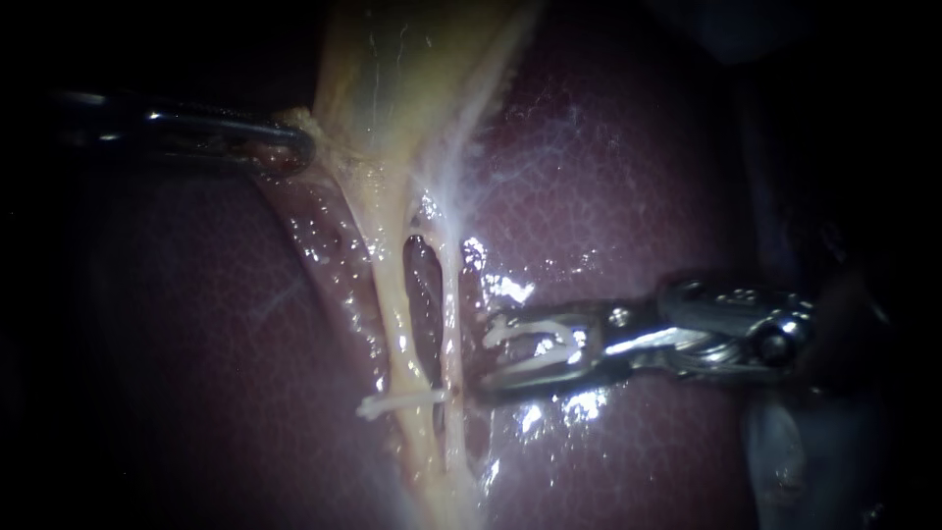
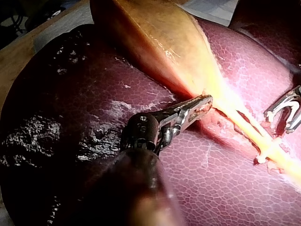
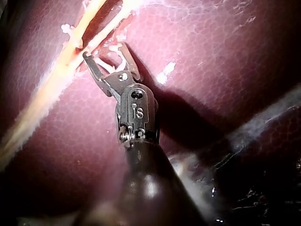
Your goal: Clipping second clip left tube
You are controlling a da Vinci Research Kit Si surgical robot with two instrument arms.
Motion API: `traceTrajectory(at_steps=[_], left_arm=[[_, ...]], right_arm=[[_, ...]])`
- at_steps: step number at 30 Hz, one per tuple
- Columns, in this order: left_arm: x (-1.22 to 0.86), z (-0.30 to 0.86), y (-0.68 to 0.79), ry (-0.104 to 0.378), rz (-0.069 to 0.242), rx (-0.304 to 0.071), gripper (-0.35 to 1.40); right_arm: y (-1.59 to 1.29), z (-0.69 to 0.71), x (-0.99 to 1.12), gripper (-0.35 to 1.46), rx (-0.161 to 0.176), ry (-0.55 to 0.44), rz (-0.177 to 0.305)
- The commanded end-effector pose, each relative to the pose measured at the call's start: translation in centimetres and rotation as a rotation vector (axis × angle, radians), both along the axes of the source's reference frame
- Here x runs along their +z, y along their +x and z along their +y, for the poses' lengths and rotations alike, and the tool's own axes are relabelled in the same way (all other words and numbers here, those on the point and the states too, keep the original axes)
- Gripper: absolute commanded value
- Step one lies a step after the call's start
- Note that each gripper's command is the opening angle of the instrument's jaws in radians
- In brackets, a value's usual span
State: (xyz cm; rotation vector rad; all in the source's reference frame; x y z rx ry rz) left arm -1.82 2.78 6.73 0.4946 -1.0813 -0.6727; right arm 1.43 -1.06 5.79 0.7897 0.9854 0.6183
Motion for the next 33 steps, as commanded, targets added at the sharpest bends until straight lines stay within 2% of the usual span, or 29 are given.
traceTrajectory(at_steps=[1,8,14,22,33], left_arm=[[0.0,0.0,0.0,0.0,-0.001,0.0,-0.35],[0.0,0.0,-0.01,-0.001,0.001,-0.002,-0.35],[0.0,0.0,-0.01,-0.001,0.001,-0.002,-0.35],[0.0,0.0,-0.02,-0.001,0.002,-0.003,-0.35],[0.01,0.0,-0.02,-0.001,0.002,-0.003,-0.35]], right_arm=[[0.0,0.0,-0.05,0.45,-0.002,0.003,-0.001],[0.15,0.0,-0.37,0.45,0.017,0.014,0.028],[0.34,-0.04,-0.42,0.45,0.017,0.02,0.047],[0.46,-0.07,-0.3,0.46,0.033,0.057,0.048],[0.54,-0.21,0.18,0.46,0.024,0.109,0.04]])
